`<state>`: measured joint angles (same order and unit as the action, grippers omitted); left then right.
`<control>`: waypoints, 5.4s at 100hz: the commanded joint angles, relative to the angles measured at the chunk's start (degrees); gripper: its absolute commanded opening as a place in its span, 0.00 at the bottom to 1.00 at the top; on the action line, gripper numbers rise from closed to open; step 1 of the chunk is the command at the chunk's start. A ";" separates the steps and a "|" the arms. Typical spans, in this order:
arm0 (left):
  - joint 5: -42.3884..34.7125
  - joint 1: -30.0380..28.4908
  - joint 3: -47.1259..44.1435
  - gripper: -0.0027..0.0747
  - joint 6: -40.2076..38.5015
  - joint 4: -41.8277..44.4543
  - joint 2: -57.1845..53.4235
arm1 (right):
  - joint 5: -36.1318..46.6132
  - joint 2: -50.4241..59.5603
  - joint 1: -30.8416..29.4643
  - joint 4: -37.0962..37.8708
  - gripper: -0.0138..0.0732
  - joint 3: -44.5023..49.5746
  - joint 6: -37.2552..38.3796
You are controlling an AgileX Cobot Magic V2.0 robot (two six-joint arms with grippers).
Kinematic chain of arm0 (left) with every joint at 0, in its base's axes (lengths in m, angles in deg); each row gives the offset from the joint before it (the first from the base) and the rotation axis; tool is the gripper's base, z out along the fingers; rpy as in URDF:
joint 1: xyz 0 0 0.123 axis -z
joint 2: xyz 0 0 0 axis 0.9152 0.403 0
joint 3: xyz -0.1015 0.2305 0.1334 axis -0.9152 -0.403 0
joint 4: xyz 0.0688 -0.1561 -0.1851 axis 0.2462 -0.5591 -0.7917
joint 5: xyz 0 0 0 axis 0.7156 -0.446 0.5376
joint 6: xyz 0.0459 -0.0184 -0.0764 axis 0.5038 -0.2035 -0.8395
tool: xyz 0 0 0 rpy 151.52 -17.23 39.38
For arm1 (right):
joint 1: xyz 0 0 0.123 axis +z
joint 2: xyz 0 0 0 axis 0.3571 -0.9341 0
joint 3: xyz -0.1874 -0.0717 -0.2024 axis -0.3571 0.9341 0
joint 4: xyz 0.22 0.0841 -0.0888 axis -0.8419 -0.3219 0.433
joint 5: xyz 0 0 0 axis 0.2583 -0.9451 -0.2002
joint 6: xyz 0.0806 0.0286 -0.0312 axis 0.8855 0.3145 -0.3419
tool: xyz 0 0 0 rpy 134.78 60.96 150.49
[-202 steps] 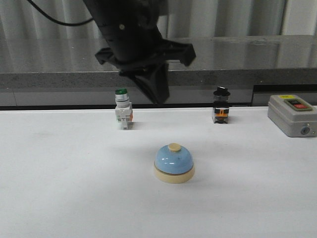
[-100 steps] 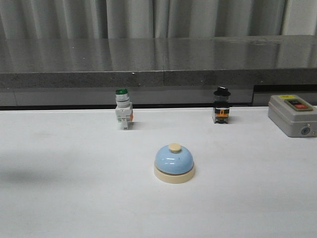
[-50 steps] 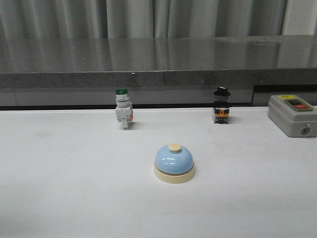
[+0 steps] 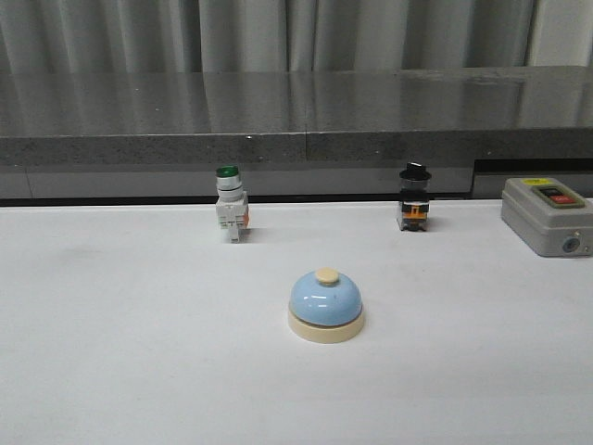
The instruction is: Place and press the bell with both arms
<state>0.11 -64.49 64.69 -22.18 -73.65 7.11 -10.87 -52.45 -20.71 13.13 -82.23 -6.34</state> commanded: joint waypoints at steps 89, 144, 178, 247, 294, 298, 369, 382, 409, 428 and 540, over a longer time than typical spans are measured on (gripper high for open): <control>-22.54 -0.12 -19.52 0.01 -1.70 7.66 -29.28 | 4.47 1.10 -0.31 0.60 0.09 -0.77 -0.42; -25.96 -0.21 -29.99 0.01 -3.39 8.83 -29.28 | 4.47 1.10 -0.31 0.60 0.09 -0.77 -0.42; -25.96 -0.21 -29.99 0.01 -3.39 8.83 -29.28 | 4.47 1.10 -0.31 0.60 0.09 -0.77 -0.42; -25.96 -0.21 -29.99 0.01 -3.39 8.83 -29.28 | -1.20 -0.26 -0.31 -1.89 0.09 -4.66 -0.29; -25.96 -0.21 -29.99 0.01 -3.39 8.83 -29.28 | -16.84 -25.09 -0.31 -6.83 0.09 -25.18 -0.23; -25.96 -0.21 -29.99 0.01 -3.39 8.83 -29.28 | -17.93 -27.34 -0.31 -6.83 0.09 -27.09 -0.23; -25.96 -0.21 -29.99 0.01 -3.39 8.83 -29.28 | -33.24 -73.50 19.06 -9.32 0.09 -59.94 -8.27; -25.96 -0.21 -29.99 0.01 -3.39 8.83 -29.28 | -33.72 -80.46 23.30 -9.32 0.09 -65.36 -8.48; -25.96 -0.21 -29.99 0.01 -3.39 8.83 -29.28 | -37.34 -94.69 29.37 -9.32 0.09 -76.08 -9.77; -25.96 -0.21 -29.99 0.01 -3.39 8.83 -29.28 | -42.32 -102.16 32.11 -9.32 0.09 -82.06 -10.80; -25.96 -0.21 -29.99 0.01 -3.39 8.83 -29.28 | -48.04 -94.90 22.08 -6.88 0.09 -80.74 -8.02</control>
<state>-21.19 -64.53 37.12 -24.66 -64.67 -20.39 -59.73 -152.18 3.90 6.35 -163.56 -15.25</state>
